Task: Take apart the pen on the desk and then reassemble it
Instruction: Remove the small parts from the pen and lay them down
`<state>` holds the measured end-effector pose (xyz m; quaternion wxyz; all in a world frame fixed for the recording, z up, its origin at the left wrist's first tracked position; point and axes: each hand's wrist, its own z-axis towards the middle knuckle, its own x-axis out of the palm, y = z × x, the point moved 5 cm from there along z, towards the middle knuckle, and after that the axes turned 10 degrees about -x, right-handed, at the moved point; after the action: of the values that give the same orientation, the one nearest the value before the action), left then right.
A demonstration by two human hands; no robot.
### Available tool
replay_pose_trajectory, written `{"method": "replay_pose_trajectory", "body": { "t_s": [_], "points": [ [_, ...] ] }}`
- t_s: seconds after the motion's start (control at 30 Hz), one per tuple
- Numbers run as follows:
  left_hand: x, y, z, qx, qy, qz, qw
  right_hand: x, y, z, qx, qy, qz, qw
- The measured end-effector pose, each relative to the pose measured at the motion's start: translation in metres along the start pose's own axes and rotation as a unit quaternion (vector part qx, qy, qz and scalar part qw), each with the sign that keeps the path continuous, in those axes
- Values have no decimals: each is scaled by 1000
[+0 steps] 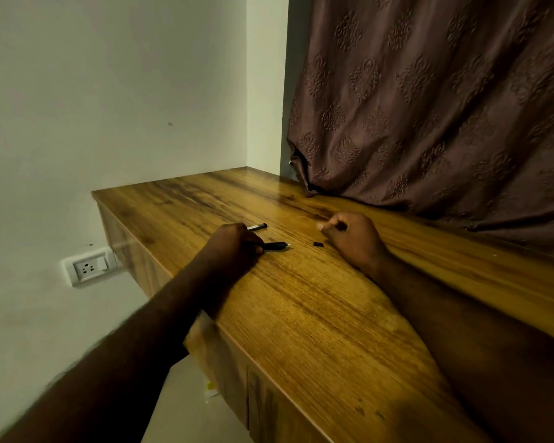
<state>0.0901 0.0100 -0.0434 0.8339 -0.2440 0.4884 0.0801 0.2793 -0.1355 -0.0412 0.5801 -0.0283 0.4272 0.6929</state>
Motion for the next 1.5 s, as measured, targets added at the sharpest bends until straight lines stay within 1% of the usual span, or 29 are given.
{"method": "replay_pose_trajectory", "body": {
  "t_s": [0.1, 0.17, 0.27, 0.47, 0.53, 0.63, 0.77, 0.9, 1.03, 1.17, 1.3, 1.5],
  "points": [
    [0, 1, 1, 0, -1, -6, 1000, 26, 24, -6, -50, 100, -6, 994],
    [0, -1, 0, 2, 0, -2, 1000, 36, 34, -9, -93, 130, -37, 986],
    [-1, -3, -1, 14, -5, -11, 1000, 36, 37, -10, -125, 130, -55, 982],
    [-2, -6, -3, 32, -10, -11, 999, 34, 41, -11, -146, 129, -70, 978],
    [-2, -5, -3, 27, -11, -16, 999, 35, 41, -12, -149, 132, -80, 977],
    [-2, -4, -3, 23, -13, -12, 1000, 31, 41, -11, -141, 122, -92, 978],
    [-1, -2, -2, 19, -10, -8, 1000, 20, 37, -10, -108, 65, -67, 990],
    [-1, -2, -2, 12, 5, -7, 1000, 7, 26, -18, -90, 77, -97, 988],
    [4, 0, 1, 29, 13, 41, 999, -12, 9, -24, -59, 85, -116, 988],
    [4, 0, 3, 24, 9, 30, 999, -7, 5, -25, -22, 122, -103, 987],
    [3, 0, 3, 10, 16, 2, 1000, -9, 2, -24, 3, 119, -59, 991],
    [5, 1, 4, 2, 24, -4, 1000, -9, 2, -21, 18, 132, -36, 990]
  ]
}}
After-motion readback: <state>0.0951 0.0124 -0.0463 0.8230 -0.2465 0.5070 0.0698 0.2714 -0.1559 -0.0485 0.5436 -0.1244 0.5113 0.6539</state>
